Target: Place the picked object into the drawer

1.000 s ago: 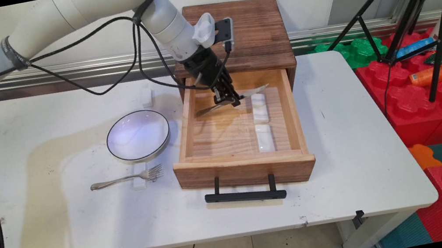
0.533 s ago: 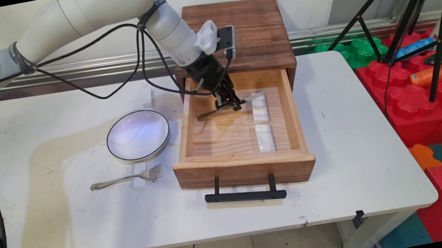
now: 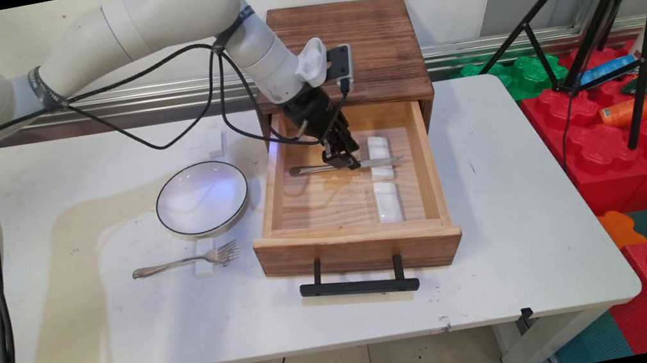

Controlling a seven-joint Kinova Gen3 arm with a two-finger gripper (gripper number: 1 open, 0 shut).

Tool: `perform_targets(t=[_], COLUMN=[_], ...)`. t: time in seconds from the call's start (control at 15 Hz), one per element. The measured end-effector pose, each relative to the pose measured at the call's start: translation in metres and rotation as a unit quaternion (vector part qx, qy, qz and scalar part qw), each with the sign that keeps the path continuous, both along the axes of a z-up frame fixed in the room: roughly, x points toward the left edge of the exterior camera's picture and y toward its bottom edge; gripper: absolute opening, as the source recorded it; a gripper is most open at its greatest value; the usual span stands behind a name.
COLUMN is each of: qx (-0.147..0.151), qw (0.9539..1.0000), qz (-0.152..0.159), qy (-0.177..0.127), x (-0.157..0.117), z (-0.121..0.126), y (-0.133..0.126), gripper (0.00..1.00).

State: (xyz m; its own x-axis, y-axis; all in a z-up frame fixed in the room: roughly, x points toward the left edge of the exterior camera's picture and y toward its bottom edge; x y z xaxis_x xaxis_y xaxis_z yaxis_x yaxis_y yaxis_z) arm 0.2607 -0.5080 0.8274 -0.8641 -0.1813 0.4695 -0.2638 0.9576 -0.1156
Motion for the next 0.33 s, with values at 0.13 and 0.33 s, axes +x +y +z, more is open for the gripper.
perform_targets(t=[0.13,0.33], qx=[-0.003,-0.009], qw=[1.0,0.9999], qz=[0.001,0.004], qy=[0.003,0.007], x=[-0.0018,-0.003], z=[-0.002,-0.0023], y=[-0.0024,-0.0043], gripper=[1.0,1.0])
